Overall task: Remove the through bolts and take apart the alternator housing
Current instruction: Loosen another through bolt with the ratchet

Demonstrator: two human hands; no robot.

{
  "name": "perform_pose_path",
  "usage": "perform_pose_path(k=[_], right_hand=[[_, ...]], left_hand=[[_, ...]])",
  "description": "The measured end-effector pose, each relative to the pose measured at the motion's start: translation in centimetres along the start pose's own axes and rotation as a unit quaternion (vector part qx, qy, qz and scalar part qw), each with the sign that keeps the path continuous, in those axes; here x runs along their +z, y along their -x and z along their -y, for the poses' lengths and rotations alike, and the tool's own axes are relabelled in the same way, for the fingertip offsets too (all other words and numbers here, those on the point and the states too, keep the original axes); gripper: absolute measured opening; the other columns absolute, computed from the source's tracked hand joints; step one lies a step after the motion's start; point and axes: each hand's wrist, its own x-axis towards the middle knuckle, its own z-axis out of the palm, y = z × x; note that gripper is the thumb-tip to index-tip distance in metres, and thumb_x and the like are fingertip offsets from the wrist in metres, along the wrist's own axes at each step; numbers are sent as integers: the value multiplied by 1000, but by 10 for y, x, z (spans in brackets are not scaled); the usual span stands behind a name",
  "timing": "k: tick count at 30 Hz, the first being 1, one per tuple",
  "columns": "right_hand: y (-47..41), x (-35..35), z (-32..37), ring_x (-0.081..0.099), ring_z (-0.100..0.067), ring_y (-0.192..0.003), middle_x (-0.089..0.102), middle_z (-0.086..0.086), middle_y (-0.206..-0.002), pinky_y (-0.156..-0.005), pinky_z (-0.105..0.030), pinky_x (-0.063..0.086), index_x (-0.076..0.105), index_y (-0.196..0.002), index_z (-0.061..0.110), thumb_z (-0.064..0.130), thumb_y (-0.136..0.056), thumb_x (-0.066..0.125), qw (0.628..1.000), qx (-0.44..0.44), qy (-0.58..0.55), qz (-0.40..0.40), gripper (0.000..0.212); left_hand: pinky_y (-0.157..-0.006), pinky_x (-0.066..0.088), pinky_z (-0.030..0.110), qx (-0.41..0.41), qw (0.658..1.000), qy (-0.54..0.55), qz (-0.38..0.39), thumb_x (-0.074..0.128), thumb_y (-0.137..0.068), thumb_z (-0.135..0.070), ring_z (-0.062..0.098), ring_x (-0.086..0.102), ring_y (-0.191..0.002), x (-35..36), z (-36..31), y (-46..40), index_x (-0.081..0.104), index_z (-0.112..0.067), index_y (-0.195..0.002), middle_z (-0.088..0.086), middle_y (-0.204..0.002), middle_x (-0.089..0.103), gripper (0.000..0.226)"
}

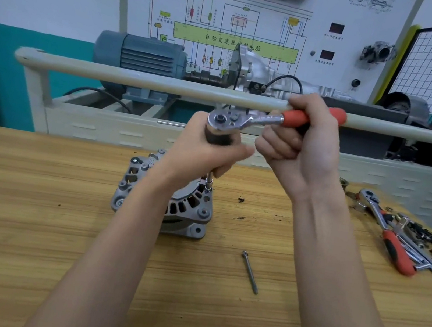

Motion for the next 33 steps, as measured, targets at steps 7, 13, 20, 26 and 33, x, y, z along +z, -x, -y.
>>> perform_pose_path(k=[7,13,20,26,33], right_hand=[[1,4,-5,9,-9,-33,13,6,-35,-35,-20,14,25,-50,19,11,-92,40,994,-34,-47,-90,46],[7,24,-27,10,-12,-36,15,5,-37,-39,-20,18,28,-66,18,6,-90,44,970,-160,-57,-174,31],[0,4,-5,10,-7,-31,16,8,-32,-36,-19,12,27,-42,21,13,-94,38,999,-19,-21,-23,54],[0,4,-6,10,-8,-32,15,7,-34,-36,-20,13,26,-49,19,12,-93,39,995,-46,-48,-69,47],[10,25,-28,13,-11,-36,19,6,-38,-39,-21,19,33,-66,15,5,-90,45,966,-182,-42,-181,28]], left_hand=[[-42,26,18,-16,996,26,-89,63,-79,-3,7,28,-38,17,-3,-6,40,-20,-47,-13,-40,34,43],[-43,22,22,-39,954,50,-293,60,-76,9,8,23,-44,29,1,-11,36,-16,-48,-11,-41,30,45],[-51,41,26,1,999,28,-19,66,-74,-7,21,47,-42,1,-3,-2,53,-15,-48,2,-45,47,30],[-44,22,21,-19,994,40,-97,62,-78,-1,11,24,-40,17,-4,-4,38,-15,-49,-5,-44,30,40],[-44,20,22,-17,939,66,-337,56,-73,13,7,20,-48,37,-2,-9,34,-17,-50,-8,-46,27,44]])
